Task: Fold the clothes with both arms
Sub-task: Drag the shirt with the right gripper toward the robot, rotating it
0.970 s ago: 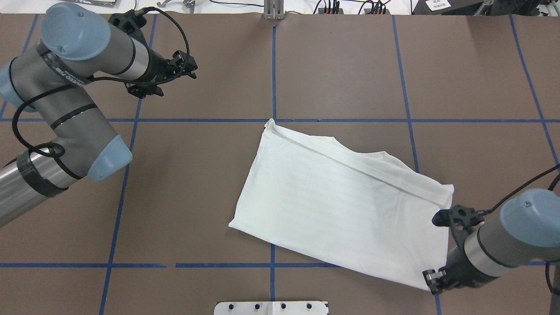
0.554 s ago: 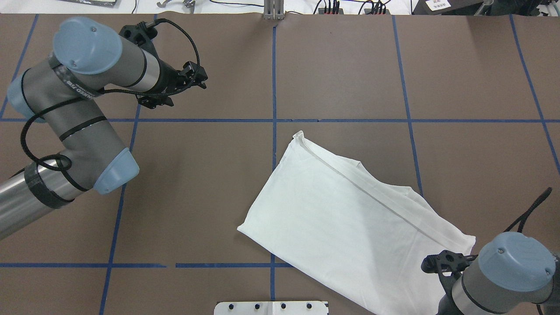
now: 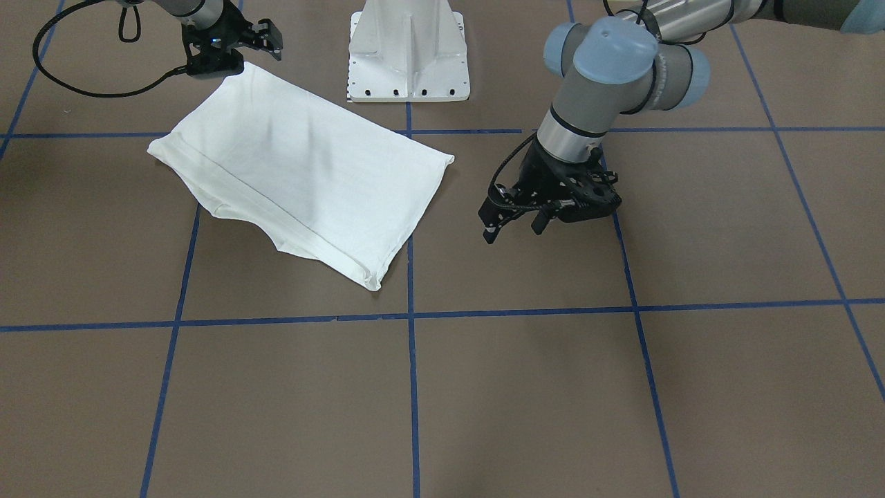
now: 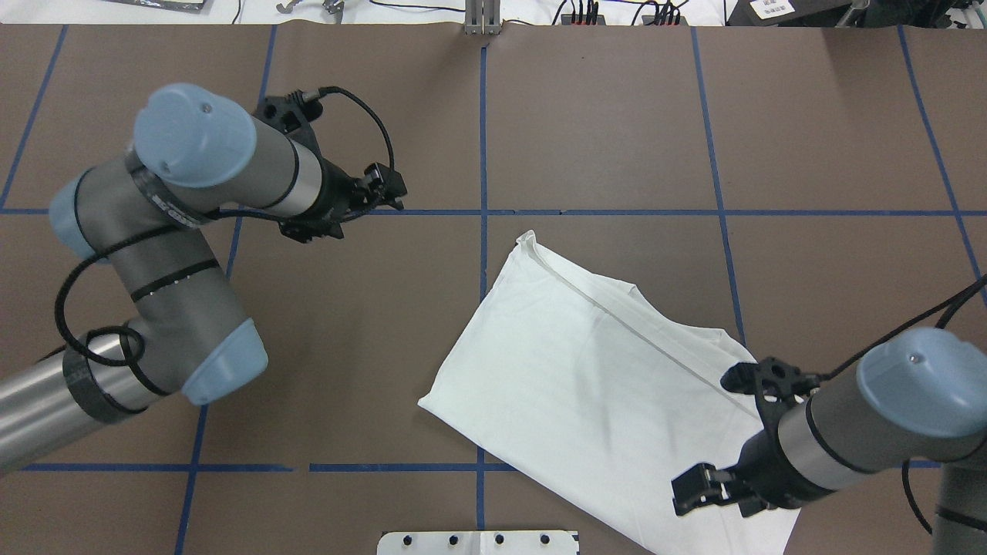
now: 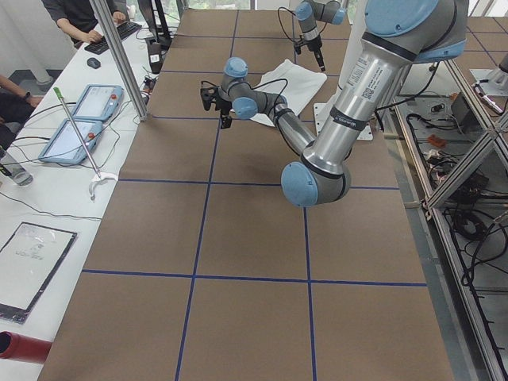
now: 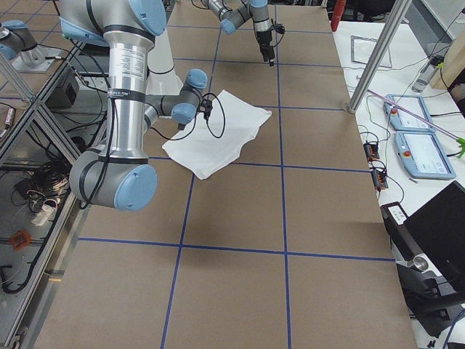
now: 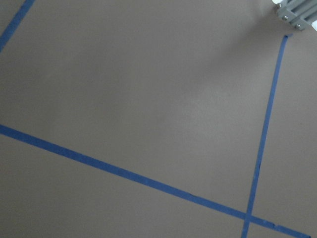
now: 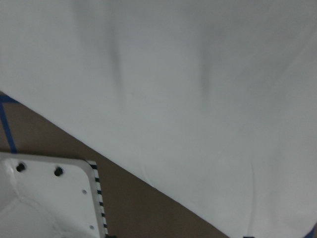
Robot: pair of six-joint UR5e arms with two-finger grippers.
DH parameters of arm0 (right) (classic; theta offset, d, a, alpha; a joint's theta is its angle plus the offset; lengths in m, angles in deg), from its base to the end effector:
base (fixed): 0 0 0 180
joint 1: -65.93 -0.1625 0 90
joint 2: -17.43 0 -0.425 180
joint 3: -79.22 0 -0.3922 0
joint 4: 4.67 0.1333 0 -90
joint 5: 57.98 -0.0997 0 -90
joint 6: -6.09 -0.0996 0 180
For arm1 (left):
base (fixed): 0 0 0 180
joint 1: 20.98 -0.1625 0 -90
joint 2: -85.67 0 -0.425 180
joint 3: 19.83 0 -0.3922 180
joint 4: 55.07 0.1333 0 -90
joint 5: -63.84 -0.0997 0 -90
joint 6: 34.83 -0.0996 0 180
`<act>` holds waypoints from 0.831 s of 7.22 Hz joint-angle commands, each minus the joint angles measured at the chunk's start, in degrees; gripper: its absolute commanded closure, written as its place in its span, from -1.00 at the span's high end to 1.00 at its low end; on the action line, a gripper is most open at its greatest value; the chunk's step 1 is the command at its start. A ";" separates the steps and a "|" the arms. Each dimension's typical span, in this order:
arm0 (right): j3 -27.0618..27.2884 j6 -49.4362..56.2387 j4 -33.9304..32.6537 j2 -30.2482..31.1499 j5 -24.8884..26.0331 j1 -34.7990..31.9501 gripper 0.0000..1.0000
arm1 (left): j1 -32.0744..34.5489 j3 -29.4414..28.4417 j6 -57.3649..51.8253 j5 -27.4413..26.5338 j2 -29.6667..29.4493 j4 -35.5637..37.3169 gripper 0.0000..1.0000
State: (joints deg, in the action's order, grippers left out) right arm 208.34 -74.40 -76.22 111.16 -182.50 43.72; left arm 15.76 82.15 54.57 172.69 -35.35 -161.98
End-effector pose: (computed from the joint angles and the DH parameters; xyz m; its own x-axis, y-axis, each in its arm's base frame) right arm -0.3572 -0.2288 0.3274 0.5202 0.0654 0.8515 0.2009 0.9597 -0.1964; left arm 0.4503 -0.4623 0.2202 0.4053 -0.2902 -0.8669 0.3379 0.9287 -0.1529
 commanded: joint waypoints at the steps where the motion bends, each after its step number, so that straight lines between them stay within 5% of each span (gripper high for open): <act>1: -0.01 0.07 -0.08 -4.34 0.24 -12.19 1.00 | -10.67 4.71 11.77 -0.39 0.69 3.64 1.00; 3: -0.19 0.06 -0.08 -5.58 0.51 -17.05 1.00 | -20.09 3.59 19.39 -5.27 -0.35 8.54 0.98; 6: -0.45 0.07 -0.08 -6.11 0.68 -17.51 1.00 | -20.48 -0.37 18.79 -8.47 -1.06 8.21 0.78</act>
State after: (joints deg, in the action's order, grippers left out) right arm 207.97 -74.33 -76.31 105.17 -181.91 26.43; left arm -4.39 82.58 73.44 165.40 -36.21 -153.83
